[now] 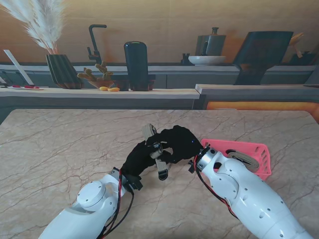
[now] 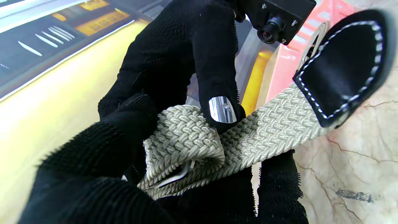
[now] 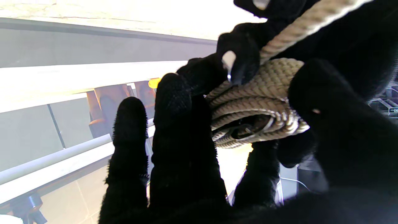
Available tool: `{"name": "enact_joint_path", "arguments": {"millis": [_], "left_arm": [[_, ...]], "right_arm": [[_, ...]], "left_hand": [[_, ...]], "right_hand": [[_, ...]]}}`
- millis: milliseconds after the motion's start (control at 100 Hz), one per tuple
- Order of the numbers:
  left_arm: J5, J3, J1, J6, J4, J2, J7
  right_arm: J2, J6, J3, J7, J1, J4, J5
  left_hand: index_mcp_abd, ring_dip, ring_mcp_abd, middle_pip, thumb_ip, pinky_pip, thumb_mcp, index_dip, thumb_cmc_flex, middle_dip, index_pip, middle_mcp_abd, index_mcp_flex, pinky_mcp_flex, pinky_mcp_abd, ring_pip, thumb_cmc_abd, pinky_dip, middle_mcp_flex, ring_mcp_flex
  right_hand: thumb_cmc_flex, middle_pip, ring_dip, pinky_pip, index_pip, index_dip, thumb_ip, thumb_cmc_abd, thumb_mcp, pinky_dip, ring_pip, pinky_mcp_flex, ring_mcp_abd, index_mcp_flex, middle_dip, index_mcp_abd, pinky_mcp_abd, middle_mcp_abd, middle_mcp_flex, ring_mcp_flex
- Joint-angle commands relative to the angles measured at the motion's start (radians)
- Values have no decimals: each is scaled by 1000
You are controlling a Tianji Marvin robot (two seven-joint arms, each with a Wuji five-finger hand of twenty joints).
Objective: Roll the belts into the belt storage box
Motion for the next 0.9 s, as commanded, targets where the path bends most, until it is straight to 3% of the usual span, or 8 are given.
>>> {"name": "enact_joint_path", "arguments": {"millis": [0,50,120,220,320,590,780,890], "left_arm": [[-4,0,-18,-10,-48,-8,-43],[0,1,-21,-9,-43,-6,-52],[2,0,-24,-4,-40,-6,-56],[12,0,-21,7,-49,-8,-30],[25,1,-19,12,-57,-11,3],[33,-1,-18,28,-62,-15,33],[33,-1,-19,33,-61,-15,33],[37,-1,-21,35,-59,-15,34]], "right_arm": [[11,21,2,21,-28,27,-20],[11,23,9,21,-32,20,-23],[12,22,17,20,-38,12,-27],[13,17,28,19,-48,0,-34],[14,7,45,13,-64,-17,-39],[9,-23,134,-20,-145,-106,-46],[9,-21,185,-53,-184,-146,-73],[4,-13,203,-53,-200,-156,-53]], "left_hand": [[-481,24,-51,92,60,16,36,-1,86,55,70,-221,19,24,-42,38,45,1,64,39],[-499,93,-50,91,62,11,28,3,140,64,84,-222,9,36,-51,27,61,11,59,47],[-518,171,-37,97,39,17,-2,10,238,71,102,-222,13,45,-50,9,88,24,64,65],[-537,213,-32,111,24,47,-29,30,351,136,153,-224,47,63,-42,6,130,44,93,92],[-554,222,-35,123,21,97,-27,44,418,131,195,-227,80,85,-35,21,166,66,112,100],[-563,236,-34,166,-11,209,19,153,451,129,356,-224,213,161,-55,32,173,76,139,77],[-577,232,-29,172,-19,221,20,241,460,142,453,-212,333,178,-56,28,182,58,147,67],[-577,220,-30,169,-23,216,15,281,464,144,493,-208,403,184,-60,16,189,44,150,58]], "right_hand": [[-7,-17,-35,-19,120,46,49,19,24,25,-84,-20,-8,101,11,346,-7,18,-44,-43],[-7,-18,-33,-21,107,48,50,19,19,26,-80,-24,-11,80,11,350,-13,22,-73,-52],[-10,-14,-34,-23,101,64,52,23,11,29,-74,-27,-14,48,12,332,-18,23,-106,-62],[-15,-18,-36,-26,110,81,53,27,3,32,-73,-29,-18,20,8,312,-26,21,-132,-71],[-20,-23,-38,-27,122,91,53,28,-1,33,-76,-30,-20,21,6,304,-27,24,-149,-76],[-45,-45,-56,-45,135,113,53,55,-41,34,-112,-41,-22,-29,-5,281,-32,19,-190,-101],[-48,-78,-169,-105,112,108,61,90,-113,24,-320,-54,10,-142,-19,232,-12,23,-240,-143],[-45,-100,-218,-143,101,97,69,135,-223,16,-425,-66,41,-209,-27,210,0,24,-290,-174]]}}
